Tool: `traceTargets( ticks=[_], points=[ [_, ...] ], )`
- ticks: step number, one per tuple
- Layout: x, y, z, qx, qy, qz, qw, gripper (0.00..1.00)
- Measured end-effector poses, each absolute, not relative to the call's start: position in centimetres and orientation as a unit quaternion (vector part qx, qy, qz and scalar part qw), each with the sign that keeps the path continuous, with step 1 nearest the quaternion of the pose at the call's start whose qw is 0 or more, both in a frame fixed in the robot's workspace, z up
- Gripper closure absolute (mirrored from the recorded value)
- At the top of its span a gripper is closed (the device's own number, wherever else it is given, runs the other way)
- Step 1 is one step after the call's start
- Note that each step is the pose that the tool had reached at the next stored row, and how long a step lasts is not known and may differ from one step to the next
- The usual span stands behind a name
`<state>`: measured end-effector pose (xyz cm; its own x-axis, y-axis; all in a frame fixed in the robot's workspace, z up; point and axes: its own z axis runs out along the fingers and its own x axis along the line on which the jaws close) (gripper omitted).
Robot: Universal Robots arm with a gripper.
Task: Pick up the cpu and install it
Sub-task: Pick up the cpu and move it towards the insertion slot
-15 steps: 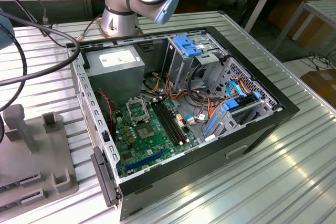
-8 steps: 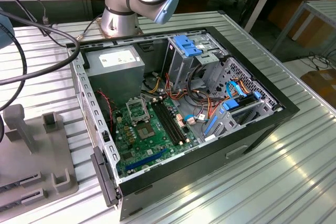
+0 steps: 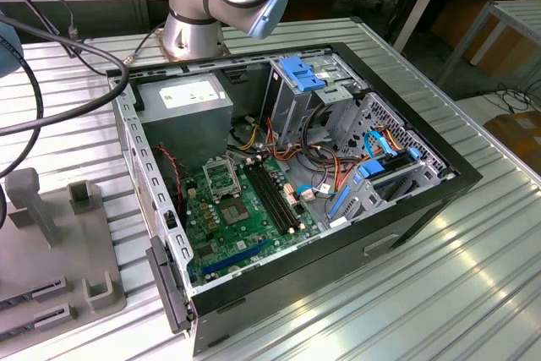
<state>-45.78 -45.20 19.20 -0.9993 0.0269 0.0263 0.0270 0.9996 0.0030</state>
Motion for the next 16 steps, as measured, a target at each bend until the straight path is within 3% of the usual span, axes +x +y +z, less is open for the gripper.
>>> traceTargets(
  ticks=[16],
  points=[
    [-45.77, -45.20, 19.20, -0.004, -1.000, 0.001, 0.013, 0.48]
  ],
)
